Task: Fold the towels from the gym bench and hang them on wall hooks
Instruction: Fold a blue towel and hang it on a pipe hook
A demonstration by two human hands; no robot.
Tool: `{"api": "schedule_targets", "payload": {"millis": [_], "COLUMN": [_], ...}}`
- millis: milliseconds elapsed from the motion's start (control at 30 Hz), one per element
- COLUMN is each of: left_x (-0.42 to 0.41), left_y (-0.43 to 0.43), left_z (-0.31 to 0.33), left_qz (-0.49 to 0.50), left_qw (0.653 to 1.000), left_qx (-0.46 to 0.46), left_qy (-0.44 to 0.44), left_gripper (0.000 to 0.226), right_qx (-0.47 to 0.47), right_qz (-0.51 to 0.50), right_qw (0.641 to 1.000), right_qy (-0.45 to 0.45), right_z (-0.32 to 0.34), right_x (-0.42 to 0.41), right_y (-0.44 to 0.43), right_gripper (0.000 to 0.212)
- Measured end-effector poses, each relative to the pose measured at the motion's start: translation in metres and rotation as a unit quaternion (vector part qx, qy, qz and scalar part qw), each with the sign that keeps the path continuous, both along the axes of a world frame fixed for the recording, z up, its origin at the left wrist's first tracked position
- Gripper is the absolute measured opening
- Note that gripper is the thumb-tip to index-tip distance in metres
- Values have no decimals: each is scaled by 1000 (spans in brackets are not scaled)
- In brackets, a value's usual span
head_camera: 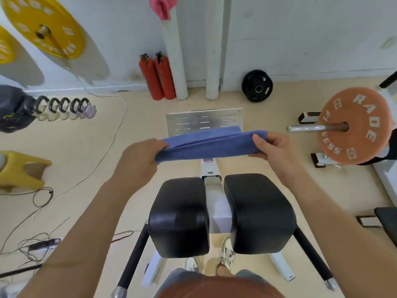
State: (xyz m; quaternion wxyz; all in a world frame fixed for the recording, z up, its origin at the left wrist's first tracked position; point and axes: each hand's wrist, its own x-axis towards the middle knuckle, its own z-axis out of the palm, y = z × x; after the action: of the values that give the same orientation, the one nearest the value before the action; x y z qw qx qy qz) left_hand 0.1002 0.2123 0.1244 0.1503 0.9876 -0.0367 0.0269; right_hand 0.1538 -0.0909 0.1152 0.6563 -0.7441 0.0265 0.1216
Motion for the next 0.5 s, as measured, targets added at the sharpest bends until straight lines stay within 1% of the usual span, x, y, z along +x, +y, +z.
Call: {"api": "schedule_targets", "payload": {"millis": [67,133,200,267,334,434,501], "left_x": [-30,-58,-78,-93,-102,-109,-109], "left_y": [2,-1,-5,-7,-7,-6,-4], "left_z": [-22,-47,-72,-94,-106,-112,-115], "left_qz": [-31,-59,-88,-102,-104,-120,-125], "left_qw": [996,978,943,907,882,856,847], "left_qx": [15,47,60,28,-17,-50,-62], "left_qy": [81,193,314,408,460,500,514], "left_gripper": [41,37,29,22,25,19,14], "right_qx": [-28,-89,-168,-237,-277,-316,-356], "right_qz": [5,18,46,82,100,118,140], "right_qw": [999,993,979,962,950,932,911], "right_qy": [28,68,102,112,106,131,152], "right_z": [-28,-60,-89,-103,-110,-111,-114], "right_x": [-23,-51,-76,-96,-110,-121,-125], "right_y": [-2,-3,-2,1,1,0,1], "right_gripper": [19,19,25,27,22,14,21]}}
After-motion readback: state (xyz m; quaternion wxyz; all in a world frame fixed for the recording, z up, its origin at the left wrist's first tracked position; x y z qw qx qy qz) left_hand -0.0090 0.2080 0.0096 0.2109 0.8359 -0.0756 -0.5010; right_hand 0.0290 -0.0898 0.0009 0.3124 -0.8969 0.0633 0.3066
